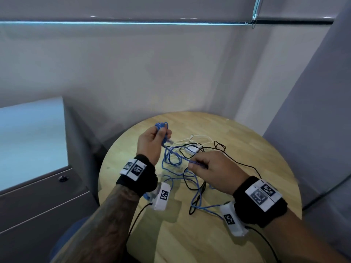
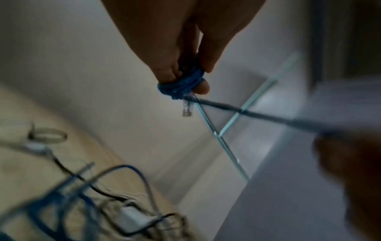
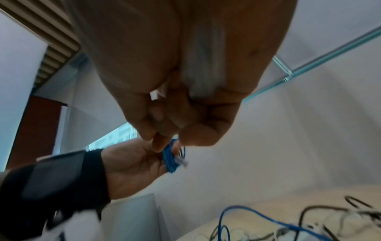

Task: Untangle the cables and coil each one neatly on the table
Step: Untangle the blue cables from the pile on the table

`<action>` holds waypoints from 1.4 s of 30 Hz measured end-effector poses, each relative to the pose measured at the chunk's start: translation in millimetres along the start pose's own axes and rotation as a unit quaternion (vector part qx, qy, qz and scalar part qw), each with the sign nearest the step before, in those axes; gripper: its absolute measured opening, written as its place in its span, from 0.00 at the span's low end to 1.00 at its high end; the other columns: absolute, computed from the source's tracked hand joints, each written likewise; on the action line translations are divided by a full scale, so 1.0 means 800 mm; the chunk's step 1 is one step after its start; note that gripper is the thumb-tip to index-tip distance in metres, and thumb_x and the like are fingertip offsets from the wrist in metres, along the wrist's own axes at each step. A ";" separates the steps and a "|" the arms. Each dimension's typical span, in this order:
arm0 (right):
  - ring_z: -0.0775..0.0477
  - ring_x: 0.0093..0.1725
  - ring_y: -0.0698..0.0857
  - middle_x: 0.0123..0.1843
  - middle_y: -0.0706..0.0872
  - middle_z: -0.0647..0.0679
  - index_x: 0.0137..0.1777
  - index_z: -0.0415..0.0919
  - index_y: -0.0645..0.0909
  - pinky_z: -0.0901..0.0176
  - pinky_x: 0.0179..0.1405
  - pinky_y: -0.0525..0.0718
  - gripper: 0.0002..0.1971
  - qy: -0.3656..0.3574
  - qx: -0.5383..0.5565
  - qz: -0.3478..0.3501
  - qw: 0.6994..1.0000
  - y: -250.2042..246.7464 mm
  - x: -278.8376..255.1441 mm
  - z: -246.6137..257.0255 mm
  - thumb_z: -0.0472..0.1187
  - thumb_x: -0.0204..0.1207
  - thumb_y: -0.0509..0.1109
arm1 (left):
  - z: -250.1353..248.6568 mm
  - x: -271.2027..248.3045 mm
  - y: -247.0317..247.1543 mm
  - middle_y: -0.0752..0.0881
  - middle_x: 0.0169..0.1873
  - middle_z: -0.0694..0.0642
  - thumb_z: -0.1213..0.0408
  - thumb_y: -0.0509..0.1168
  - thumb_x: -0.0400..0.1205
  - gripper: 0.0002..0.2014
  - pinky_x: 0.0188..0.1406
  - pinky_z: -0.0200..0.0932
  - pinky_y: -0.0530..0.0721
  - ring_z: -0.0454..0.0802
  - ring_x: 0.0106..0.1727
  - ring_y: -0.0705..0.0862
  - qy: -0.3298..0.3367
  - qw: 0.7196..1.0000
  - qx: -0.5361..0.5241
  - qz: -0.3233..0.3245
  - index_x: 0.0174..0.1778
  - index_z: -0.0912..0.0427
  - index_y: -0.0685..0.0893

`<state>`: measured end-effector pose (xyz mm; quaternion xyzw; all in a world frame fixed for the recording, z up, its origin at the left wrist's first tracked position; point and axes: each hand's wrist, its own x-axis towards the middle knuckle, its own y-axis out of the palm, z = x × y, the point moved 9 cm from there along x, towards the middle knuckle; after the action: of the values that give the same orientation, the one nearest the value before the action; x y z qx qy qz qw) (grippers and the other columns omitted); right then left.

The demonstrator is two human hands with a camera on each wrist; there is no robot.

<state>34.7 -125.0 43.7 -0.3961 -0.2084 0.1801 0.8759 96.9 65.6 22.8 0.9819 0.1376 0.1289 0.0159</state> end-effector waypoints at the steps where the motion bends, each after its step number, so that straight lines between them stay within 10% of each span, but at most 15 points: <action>1: 0.53 0.30 0.77 0.30 0.81 0.51 0.40 0.49 0.83 0.48 0.35 0.79 0.11 -0.013 -0.002 -0.025 1.000 -0.012 0.000 0.007 0.52 0.80 0.68 | -0.006 -0.006 0.010 0.89 0.38 0.52 0.66 0.60 0.87 0.10 0.45 0.41 0.83 0.47 0.39 0.86 0.027 0.995 0.092 0.027 0.44 0.63 0.85; 8: 0.59 0.40 0.80 0.41 0.83 0.58 0.49 0.52 0.87 0.63 0.41 0.75 0.03 -0.022 -0.049 -0.240 0.969 -0.106 -0.011 -0.001 0.45 0.82 0.71 | -0.020 -0.083 0.108 0.81 0.35 0.53 0.53 0.58 0.87 0.11 0.39 0.47 0.77 0.48 0.35 0.78 0.055 0.915 0.240 0.321 0.40 0.49 0.78; 13: 0.44 0.48 0.87 0.52 0.91 0.52 0.60 0.45 0.86 0.57 0.52 0.85 0.09 0.057 0.201 -0.106 0.972 -0.055 -0.006 -0.029 0.40 0.81 0.73 | -0.016 -0.087 0.107 0.73 0.21 0.48 0.61 0.55 0.88 0.15 0.33 0.40 0.79 0.44 0.25 0.70 -0.162 0.940 -0.123 0.273 0.39 0.63 0.80; 15: 0.60 0.41 0.88 0.45 0.92 0.57 0.65 0.35 0.83 0.72 0.45 0.82 0.12 0.065 0.286 -0.030 0.956 -0.037 -0.008 -0.017 0.31 0.82 0.70 | -0.019 -0.088 0.104 0.72 0.21 0.50 0.59 0.57 0.86 0.15 0.32 0.39 0.79 0.45 0.26 0.68 -0.208 0.921 -0.212 0.252 0.38 0.63 0.80; 28: 0.65 0.26 0.83 0.36 0.87 0.46 0.52 0.21 0.80 0.78 0.28 0.77 0.05 0.050 0.331 -0.020 0.942 -0.033 -0.008 -0.001 0.20 0.81 0.64 | -0.034 -0.099 0.110 0.82 0.28 0.54 0.61 0.60 0.85 0.14 0.41 0.41 0.84 0.45 0.28 0.79 -0.205 0.881 -0.247 0.349 0.40 0.62 0.88; 35: 0.53 0.37 0.90 0.33 0.90 0.49 0.47 0.21 0.77 0.66 0.43 0.85 0.04 0.024 0.272 -0.050 0.961 -0.039 -0.009 0.008 0.17 0.77 0.63 | -0.045 -0.099 0.112 0.87 0.33 0.58 0.59 0.68 0.79 0.11 0.42 0.42 0.84 0.50 0.33 0.84 -0.163 0.877 -0.184 0.413 0.46 0.64 0.89; 42: 0.28 0.38 0.84 0.39 0.85 0.29 0.43 0.46 0.83 0.28 0.43 0.84 0.04 0.004 0.170 -0.065 0.983 -0.041 -0.004 0.013 0.39 0.69 0.69 | -0.046 -0.094 0.108 0.83 0.30 0.57 0.65 0.60 0.82 0.10 0.36 0.38 0.81 0.49 0.31 0.81 -0.165 0.884 -0.145 0.414 0.40 0.65 0.84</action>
<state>31.7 -140.6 74.3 -0.2281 -0.1966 0.1545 0.9410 40.6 -38.0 45.3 0.9435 -0.3060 -0.0216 0.1253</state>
